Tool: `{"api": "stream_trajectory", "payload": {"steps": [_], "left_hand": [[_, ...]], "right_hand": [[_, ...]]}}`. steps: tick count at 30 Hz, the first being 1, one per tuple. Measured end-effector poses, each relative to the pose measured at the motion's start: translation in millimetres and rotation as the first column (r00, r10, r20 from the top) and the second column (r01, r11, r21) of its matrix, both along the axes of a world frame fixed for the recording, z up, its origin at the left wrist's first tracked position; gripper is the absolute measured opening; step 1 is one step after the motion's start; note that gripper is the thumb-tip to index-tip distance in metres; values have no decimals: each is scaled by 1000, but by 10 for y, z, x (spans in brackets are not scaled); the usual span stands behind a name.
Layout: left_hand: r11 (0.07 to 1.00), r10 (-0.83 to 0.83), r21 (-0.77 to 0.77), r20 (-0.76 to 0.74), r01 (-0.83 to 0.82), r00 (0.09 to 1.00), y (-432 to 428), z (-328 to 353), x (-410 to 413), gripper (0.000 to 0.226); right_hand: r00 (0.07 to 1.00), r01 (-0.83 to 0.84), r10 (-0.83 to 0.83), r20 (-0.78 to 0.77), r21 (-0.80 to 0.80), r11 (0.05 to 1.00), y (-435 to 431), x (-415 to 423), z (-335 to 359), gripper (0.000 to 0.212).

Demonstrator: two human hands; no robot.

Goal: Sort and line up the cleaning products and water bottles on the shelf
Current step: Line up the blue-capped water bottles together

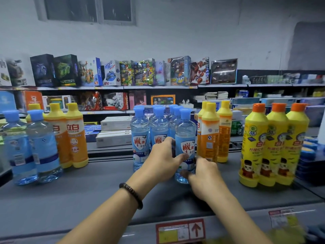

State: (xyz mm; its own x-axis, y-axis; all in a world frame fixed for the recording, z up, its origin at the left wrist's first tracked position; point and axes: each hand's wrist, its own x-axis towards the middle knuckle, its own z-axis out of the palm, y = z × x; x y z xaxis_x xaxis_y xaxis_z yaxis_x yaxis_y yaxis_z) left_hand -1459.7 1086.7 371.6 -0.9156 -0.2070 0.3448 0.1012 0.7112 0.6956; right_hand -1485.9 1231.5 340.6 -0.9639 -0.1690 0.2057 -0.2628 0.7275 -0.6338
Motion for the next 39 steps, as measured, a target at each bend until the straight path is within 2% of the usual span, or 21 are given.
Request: {"api": "stream_trajectory", "payload": {"steps": [6,9,13,16,20,27,33,39], "left_hand": [[998,17,-60,19,-16,1000,-63,29,201,46],[984,63,-168,35,-56,997,-224,16,436,41],[926,179,-356,132,-122,975,-595,-8,834,38],[873,305,-453,213,-183,928,-902,-23,1121,42],[822,454,-497,273,-280,848,-1350,-31,1528,51],[707,639,-555,237,-438,732,-2113,-119,2229,50],[665,686,-575,219,-477,694,-2469,-251,2485,39],[659,681,-587,198,-471,705,-2593,-312,2514,38]], "right_hand": [[998,-1,2,-66,8,1000,21,191,86,49],[991,-4,10,-130,43,999,47,332,162,42],[990,-93,101,-100,78,993,-144,452,234,33],[973,-214,221,-65,105,971,-452,533,241,34],[929,-356,365,-56,133,925,-972,669,224,39],[834,-546,551,8,157,823,-2020,1010,237,47],[786,-617,617,22,65,784,-2821,1239,252,36],[828,-553,560,36,-114,825,-3447,1166,204,57]]}}
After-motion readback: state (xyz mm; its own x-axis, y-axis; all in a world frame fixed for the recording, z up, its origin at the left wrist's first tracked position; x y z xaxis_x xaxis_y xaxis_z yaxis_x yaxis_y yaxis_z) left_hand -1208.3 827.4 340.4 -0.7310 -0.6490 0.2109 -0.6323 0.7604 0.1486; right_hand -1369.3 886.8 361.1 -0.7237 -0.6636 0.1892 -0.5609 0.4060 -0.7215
